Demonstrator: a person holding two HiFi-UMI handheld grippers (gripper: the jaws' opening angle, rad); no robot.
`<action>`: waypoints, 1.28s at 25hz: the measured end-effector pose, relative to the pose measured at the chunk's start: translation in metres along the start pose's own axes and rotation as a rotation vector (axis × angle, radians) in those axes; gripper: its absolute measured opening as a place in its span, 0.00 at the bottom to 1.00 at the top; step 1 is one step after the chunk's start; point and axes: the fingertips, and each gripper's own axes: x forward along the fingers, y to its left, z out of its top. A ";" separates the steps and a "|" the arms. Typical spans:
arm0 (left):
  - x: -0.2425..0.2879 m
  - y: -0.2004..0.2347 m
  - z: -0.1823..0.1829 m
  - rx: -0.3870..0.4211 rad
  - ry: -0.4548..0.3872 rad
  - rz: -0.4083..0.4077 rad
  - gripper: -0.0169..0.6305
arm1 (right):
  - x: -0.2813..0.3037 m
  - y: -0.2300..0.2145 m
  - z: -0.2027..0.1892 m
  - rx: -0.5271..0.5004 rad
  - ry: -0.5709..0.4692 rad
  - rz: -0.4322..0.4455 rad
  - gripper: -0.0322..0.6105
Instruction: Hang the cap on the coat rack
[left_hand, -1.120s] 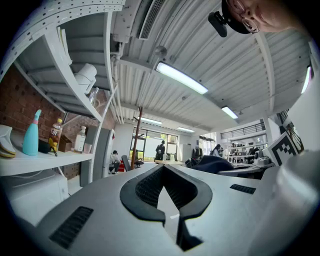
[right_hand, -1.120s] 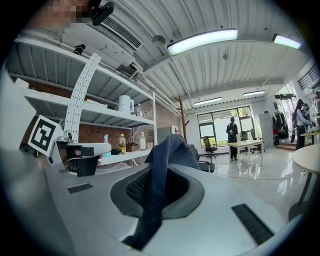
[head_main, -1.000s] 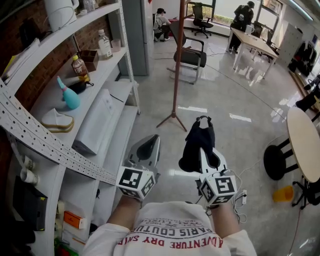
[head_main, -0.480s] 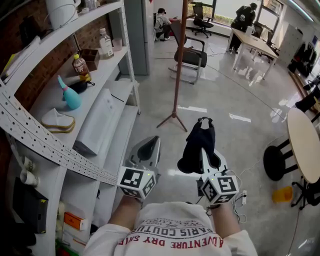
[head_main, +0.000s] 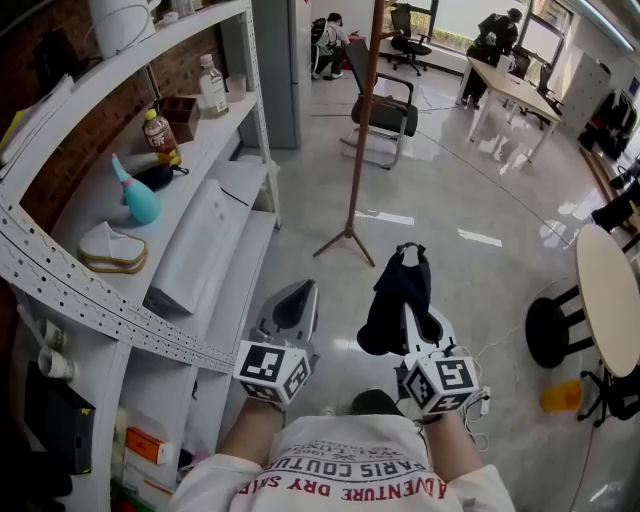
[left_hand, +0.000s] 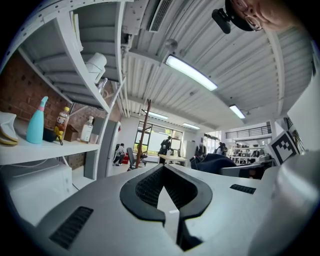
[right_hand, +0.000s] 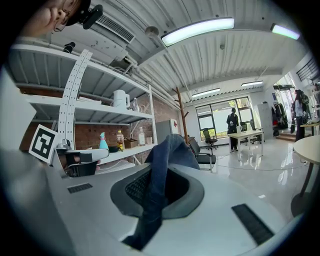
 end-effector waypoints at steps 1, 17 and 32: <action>0.004 0.001 -0.002 0.000 0.006 0.003 0.04 | 0.004 -0.003 -0.001 0.004 0.002 0.002 0.09; 0.154 -0.011 0.009 0.043 0.015 0.082 0.04 | 0.100 -0.123 0.035 0.027 -0.011 0.143 0.09; 0.310 -0.039 0.011 0.067 0.035 0.110 0.04 | 0.188 -0.260 0.060 0.041 0.030 0.237 0.09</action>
